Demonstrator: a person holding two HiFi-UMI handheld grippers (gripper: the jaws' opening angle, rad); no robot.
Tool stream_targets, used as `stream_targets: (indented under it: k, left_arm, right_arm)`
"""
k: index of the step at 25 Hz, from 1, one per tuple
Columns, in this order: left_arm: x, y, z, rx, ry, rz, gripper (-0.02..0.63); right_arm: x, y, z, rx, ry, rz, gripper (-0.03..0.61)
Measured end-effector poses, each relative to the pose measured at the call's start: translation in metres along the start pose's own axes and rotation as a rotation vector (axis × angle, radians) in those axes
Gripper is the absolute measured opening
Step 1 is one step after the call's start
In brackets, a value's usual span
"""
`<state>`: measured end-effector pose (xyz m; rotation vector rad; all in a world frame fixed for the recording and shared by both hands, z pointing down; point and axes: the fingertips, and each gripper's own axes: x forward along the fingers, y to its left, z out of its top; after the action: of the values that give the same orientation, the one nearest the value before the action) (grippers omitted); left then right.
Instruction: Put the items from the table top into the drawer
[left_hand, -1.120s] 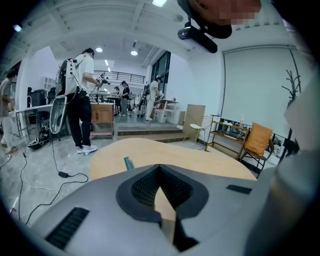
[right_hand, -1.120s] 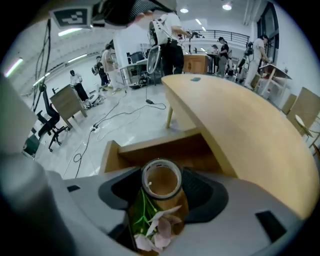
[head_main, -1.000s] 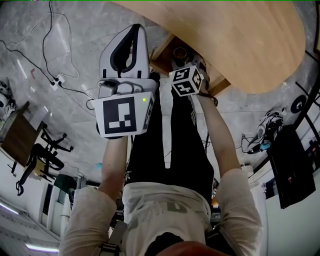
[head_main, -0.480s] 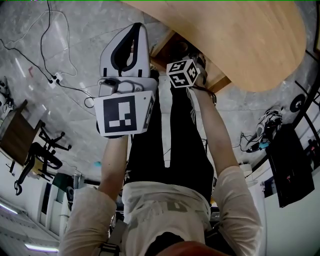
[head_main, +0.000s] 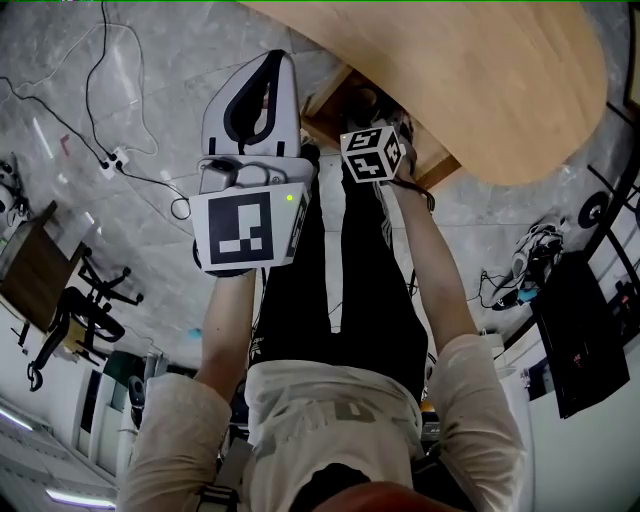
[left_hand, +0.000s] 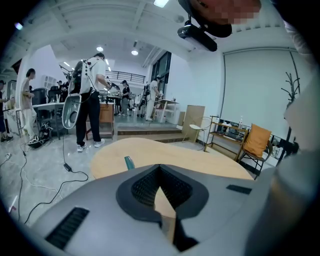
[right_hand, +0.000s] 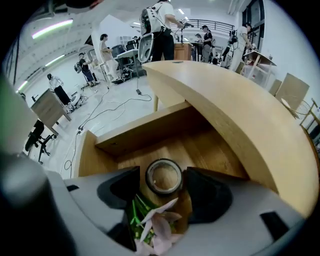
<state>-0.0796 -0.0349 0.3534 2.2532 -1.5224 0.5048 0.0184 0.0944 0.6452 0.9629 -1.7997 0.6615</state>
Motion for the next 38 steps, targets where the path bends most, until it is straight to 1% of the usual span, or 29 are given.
stream_targets:
  k: [3, 5, 6, 7, 8, 9, 10, 11, 12, 17, 19, 22, 27, 30, 34, 36, 38]
  left_arm:
    - [-0.002, 0.000, 0.009, 0.003, -0.013, 0.003, 0.006]
    - [-0.001, 0.000, 0.016, -0.002, -0.032, 0.006, 0.006]
    - [-0.001, 0.000, 0.020, -0.007, -0.044, 0.007, 0.006]
    - [-0.002, 0.000, 0.024, -0.012, -0.055, 0.009, 0.006]
    - [-0.003, 0.001, 0.027, -0.015, -0.063, 0.012, 0.006]
    - [-0.004, 0.001, 0.030, -0.017, -0.068, 0.016, 0.006]
    - [-0.006, 0.002, 0.032, -0.018, -0.072, 0.020, 0.006]
    - [-0.007, 0.002, 0.033, -0.018, -0.074, 0.023, 0.006]
    - [-0.009, 0.002, 0.034, -0.015, -0.072, 0.027, 0.006]
    - [-0.012, 0.003, 0.038, -0.012, -0.074, 0.039, 0.006]
    - [-0.011, 0.004, 0.039, -0.016, -0.080, 0.042, 0.006]
    - [-0.010, 0.007, 0.040, -0.030, -0.094, 0.048, 0.006]
    - [-0.014, 0.017, 0.035, -0.031, -0.080, 0.066, 0.006]
    - [-0.018, 0.029, 0.032, -0.034, -0.071, 0.082, 0.006]
    - [-0.023, 0.051, 0.028, -0.055, -0.057, 0.110, 0.006]
    - [-0.022, 0.065, 0.027, -0.065, -0.054, 0.112, 0.006]
    - [-0.020, 0.080, 0.025, -0.071, -0.057, 0.115, 0.006]
  right_arm:
    - [-0.016, 0.010, 0.017, -0.027, -0.043, 0.042, 0.287]
    - [-0.034, 0.012, 0.042, -0.015, -0.117, 0.062, 0.279]
    - [-0.047, 0.010, 0.059, 0.008, -0.170, 0.067, 0.240]
    - [-0.061, 0.009, 0.078, 0.039, -0.227, 0.074, 0.165]
    - [-0.076, 0.007, 0.097, 0.071, -0.285, 0.089, 0.126]
    - [-0.091, 0.007, 0.116, 0.098, -0.339, 0.109, 0.126]
    - [-0.107, 0.005, 0.134, 0.115, -0.392, 0.123, 0.111]
    - [-0.123, 0.002, 0.152, 0.123, -0.444, 0.125, 0.065]
    - [-0.140, -0.002, 0.169, 0.126, -0.494, 0.119, 0.006]
    - [-0.210, -0.023, 0.235, 0.149, -0.747, 0.077, 0.005]
    - [-0.227, -0.029, 0.247, 0.163, -0.804, 0.062, 0.005]
    - [-0.233, -0.034, 0.249, 0.177, -0.804, 0.046, 0.005]
    - [-0.216, -0.038, 0.253, 0.189, -0.748, 0.027, 0.005]
    - [-0.193, -0.042, 0.273, 0.220, -0.705, 0.001, 0.005]
    - [-0.144, -0.049, 0.323, 0.238, -0.636, 0.006, 0.016]
    - [-0.114, -0.056, 0.352, 0.241, -0.602, 0.010, 0.116]
    - [-0.081, -0.065, 0.375, 0.249, -0.556, -0.007, 0.165]
